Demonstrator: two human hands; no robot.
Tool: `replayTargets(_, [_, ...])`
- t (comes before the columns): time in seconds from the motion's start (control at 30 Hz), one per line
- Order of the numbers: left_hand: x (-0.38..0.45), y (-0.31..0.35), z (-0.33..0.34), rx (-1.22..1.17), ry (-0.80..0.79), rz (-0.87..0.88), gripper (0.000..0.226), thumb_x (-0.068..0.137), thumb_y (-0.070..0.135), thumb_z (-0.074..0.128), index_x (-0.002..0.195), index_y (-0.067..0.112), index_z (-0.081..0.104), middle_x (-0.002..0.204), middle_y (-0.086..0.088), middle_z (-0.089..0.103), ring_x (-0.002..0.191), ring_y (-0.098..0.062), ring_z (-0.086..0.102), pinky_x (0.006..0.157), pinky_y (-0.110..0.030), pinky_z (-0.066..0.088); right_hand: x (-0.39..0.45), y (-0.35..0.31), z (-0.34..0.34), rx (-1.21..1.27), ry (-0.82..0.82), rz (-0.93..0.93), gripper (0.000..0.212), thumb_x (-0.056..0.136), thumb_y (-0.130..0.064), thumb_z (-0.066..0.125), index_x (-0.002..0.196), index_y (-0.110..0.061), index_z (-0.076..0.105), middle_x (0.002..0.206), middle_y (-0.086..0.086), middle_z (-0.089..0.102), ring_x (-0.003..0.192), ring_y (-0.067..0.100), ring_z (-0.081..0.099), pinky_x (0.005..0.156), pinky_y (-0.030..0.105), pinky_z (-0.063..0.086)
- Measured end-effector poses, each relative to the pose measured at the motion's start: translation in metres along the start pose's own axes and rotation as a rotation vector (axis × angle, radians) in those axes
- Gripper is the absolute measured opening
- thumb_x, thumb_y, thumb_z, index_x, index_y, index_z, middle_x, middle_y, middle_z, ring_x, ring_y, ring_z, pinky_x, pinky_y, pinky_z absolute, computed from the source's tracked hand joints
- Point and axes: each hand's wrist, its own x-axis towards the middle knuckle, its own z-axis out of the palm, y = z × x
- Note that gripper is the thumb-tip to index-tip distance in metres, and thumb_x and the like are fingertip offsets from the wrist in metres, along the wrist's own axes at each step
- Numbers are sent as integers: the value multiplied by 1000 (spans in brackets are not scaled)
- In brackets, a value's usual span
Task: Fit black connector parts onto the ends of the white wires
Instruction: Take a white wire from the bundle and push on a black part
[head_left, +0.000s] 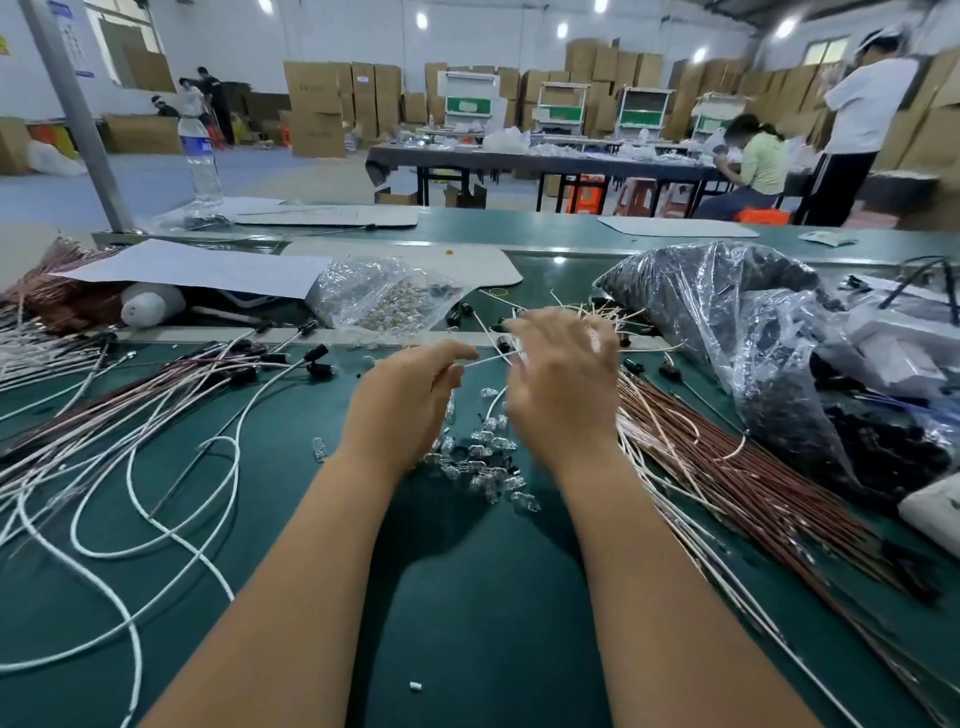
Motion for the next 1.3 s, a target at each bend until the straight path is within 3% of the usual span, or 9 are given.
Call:
replayTargets(0.1, [1,2,0,-56,13,-39,11,94,19,59,104,24,60,87,5,71,80,-19,66,71,-38,53,-2,-18,9,34,-117,-164,15,89,-13,58,100,-14,68,100,3,68,101,24,59,97,33,26])
replayTargets(0.2, [1,-3,-3,-33,40,-50,12,93,18,60,102,20,68,86,4,71,77,-19,65,70,-37,54,-2,-17,11,-7,-139,-116,21,84,3,54,98,-9,65,91,6,66,85,23,56,78,29,37])
replayTargets(0.37, [1,-16,-5,-30,57,-144,17,94,12,56,100,13,72,79,2,69,65,-16,58,63,-32,50,7,16,2,96,2,331,22,91,7,42,88,-5,61,79,8,59,72,20,50,58,24,31])
replayTargets(0.5, [2,-28,-5,108,49,-310,20,92,13,54,102,15,71,92,-4,71,87,-27,61,72,-36,49,26,39,6,142,-113,582,19,92,-1,39,86,-6,56,80,7,57,70,21,50,50,26,26])
replayTargets(0.77, [4,-36,-3,286,42,-441,34,87,10,51,115,22,66,120,-3,62,115,-30,44,88,-39,37,50,59,22,-58,-528,576,3,87,-5,52,85,-8,51,86,12,56,80,30,53,64,31,38])
replayTargets(1.0, [5,-30,5,260,9,-364,27,89,13,50,104,22,71,117,0,64,113,-28,45,88,-37,35,40,61,26,-103,-454,664,17,85,-1,52,74,-11,44,73,5,48,75,27,49,63,32,38])
replayTargets(1.1, [4,-24,5,173,45,-298,27,89,11,52,108,21,69,109,1,68,108,-27,52,91,-40,42,38,55,18,-82,-354,595,8,89,-3,53,90,-10,57,92,7,59,76,24,49,59,28,35])
replayTargets(1.2, [3,-16,2,-27,76,-299,30,90,7,52,114,20,65,96,3,68,84,-16,62,77,-38,53,27,36,12,149,-163,401,22,92,-8,58,111,-18,65,103,5,62,79,16,51,57,22,34])
replayTargets(1.3, [2,-2,-2,-433,8,-371,28,92,7,56,118,16,61,101,-2,67,83,-15,62,66,-23,54,6,8,9,470,-103,267,26,84,-2,66,104,-17,72,92,-1,66,73,4,54,62,7,37])
